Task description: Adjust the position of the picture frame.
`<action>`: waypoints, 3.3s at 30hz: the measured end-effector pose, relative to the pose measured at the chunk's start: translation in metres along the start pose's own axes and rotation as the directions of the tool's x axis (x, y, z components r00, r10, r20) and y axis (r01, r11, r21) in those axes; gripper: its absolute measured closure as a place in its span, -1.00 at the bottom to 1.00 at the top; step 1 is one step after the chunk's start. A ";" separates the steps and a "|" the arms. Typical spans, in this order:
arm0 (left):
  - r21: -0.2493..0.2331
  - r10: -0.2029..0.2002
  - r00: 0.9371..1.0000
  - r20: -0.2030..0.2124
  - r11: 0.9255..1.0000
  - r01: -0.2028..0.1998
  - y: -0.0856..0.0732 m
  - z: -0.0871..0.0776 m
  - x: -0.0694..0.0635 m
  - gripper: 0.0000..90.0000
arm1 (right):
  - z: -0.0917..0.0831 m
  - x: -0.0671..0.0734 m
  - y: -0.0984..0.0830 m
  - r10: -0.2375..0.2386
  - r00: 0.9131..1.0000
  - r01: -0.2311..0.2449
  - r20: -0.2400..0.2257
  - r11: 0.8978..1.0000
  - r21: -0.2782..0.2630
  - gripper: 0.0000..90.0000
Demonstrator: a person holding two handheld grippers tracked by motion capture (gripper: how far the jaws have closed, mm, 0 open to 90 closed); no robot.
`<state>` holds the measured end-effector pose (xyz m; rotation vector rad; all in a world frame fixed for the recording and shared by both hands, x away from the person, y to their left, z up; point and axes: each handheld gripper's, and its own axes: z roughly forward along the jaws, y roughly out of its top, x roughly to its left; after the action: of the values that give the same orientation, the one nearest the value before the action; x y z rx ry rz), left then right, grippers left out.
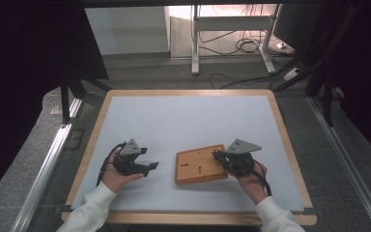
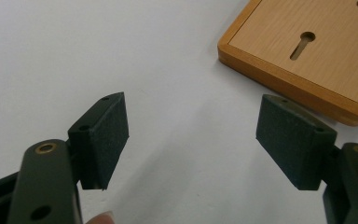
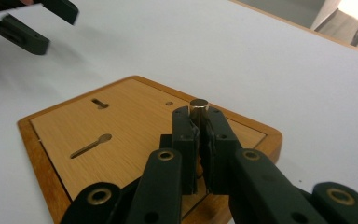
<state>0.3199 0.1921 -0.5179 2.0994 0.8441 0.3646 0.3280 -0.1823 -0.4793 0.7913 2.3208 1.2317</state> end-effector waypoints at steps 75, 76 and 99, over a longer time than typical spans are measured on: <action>-0.002 -0.021 1.000 -0.020 1.000 0.021 -0.001 0.001 0.010 -0.31 | 0.054 -0.022 0.011 0.143 0.990 -0.143 -0.015 0.989 0.023 -0.17; -0.002 -0.026 0.999 -0.022 1.000 0.026 0.000 0.002 0.013 -0.27 | 0.047 -0.022 0.008 0.145 0.989 -0.144 -0.015 0.989 0.023 -0.19; 0.146 0.011 1.000 -0.004 0.989 -0.011 0.021 0.044 0.054 1.00 | -0.045 -0.019 -0.055 0.160 0.984 -0.161 0.077 0.987 0.005 -0.36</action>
<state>0.3915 0.1937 -0.5306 2.2400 0.8856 0.3216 0.3002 -0.2475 -0.5003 1.0286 2.2411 1.2315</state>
